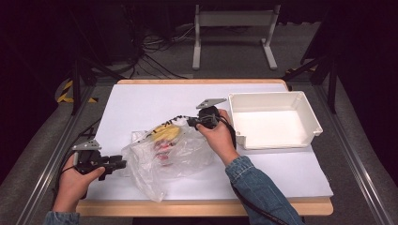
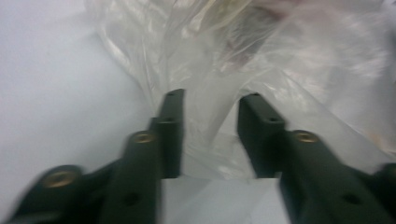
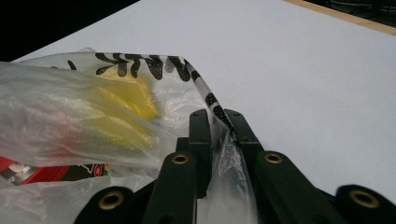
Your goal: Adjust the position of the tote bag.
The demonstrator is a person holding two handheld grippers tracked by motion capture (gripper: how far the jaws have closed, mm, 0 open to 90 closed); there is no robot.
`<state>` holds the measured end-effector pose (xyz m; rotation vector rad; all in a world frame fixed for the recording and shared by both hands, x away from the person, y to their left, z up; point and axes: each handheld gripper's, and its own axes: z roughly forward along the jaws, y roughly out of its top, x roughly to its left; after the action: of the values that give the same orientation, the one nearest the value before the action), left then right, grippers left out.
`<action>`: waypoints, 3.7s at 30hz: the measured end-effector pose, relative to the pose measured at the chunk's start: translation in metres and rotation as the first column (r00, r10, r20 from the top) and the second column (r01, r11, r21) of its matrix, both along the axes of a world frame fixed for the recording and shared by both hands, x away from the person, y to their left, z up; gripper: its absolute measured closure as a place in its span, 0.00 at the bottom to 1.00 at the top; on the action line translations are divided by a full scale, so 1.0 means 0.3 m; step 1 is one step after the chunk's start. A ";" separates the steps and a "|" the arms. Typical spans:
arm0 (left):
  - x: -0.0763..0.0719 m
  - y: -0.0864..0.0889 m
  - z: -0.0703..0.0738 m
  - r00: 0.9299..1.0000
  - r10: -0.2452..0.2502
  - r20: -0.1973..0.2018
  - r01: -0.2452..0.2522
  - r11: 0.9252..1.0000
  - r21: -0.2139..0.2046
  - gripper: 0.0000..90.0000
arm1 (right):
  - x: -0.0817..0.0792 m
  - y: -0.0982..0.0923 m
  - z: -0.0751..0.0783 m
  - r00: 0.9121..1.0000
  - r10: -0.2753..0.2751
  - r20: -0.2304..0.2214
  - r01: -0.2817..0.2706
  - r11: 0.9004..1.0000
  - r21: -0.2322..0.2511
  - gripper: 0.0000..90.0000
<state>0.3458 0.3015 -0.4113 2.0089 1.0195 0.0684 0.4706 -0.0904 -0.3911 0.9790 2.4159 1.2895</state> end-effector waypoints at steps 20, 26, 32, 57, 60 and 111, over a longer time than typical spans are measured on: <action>0.030 -0.193 0.113 0.962 -0.086 0.261 0.086 0.996 0.010 0.16 | -0.031 -0.004 0.033 0.999 0.034 0.025 -0.035 0.999 0.029 0.88; 0.065 -0.197 0.097 0.976 -0.101 0.195 0.094 0.995 0.044 0.82 | -0.035 -0.007 0.042 0.998 0.039 0.045 -0.041 0.998 0.041 0.83; 0.113 -0.171 0.093 0.979 -0.009 0.205 0.016 0.999 -0.030 0.99 | -0.049 -0.006 0.071 0.993 0.042 0.106 -0.052 0.994 0.093 0.46; 0.141 -0.180 0.108 0.983 -0.002 0.183 0.019 0.996 -0.092 0.99 | -0.227 0.112 0.087 0.929 0.370 -0.033 -0.371 0.923 -0.102 0.45; 0.145 -0.180 0.109 0.983 -0.005 0.186 0.021 0.996 -0.089 0.99 | -0.222 0.109 0.069 0.918 0.388 -0.084 -0.396 0.907 -0.140 0.66; 0.261 -0.106 -0.139 0.994 0.107 0.030 -0.104 0.989 -0.104 0.96 | -0.107 0.054 -0.171 0.910 0.402 -0.104 -0.413 0.903 -0.119 0.03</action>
<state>0.4240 0.2696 -0.4530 1.8542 1.0849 0.1059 0.4386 -0.0741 -0.4425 0.5063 2.8330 1.1956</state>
